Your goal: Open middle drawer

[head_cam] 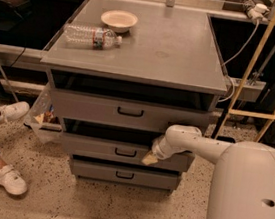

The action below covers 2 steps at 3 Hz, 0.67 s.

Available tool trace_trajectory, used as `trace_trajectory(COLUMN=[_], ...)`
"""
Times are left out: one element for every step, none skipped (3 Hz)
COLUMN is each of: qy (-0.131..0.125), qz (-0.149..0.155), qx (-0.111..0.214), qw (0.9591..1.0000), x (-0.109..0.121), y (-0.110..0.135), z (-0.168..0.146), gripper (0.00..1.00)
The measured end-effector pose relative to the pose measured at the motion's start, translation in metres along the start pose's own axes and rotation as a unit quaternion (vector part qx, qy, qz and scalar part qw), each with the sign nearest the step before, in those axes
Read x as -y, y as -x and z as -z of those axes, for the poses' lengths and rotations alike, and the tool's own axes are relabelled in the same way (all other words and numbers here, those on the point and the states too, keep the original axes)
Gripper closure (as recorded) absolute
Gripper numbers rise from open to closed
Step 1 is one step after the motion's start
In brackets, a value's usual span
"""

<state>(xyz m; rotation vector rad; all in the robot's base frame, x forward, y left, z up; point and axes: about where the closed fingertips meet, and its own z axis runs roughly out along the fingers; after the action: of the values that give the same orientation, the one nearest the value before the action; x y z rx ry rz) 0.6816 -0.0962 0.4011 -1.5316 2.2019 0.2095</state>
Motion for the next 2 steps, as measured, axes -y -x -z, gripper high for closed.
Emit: trace_trajectory(qy=[0.0, 0.0], qz=[0.0, 0.0], qx=[0.0, 0.0], qw=[1.0, 1.0], x=[0.0, 0.0008], y=[0.0001, 0.0029], z=[0.0002, 0.0058], gripper=[0.65, 0.89])
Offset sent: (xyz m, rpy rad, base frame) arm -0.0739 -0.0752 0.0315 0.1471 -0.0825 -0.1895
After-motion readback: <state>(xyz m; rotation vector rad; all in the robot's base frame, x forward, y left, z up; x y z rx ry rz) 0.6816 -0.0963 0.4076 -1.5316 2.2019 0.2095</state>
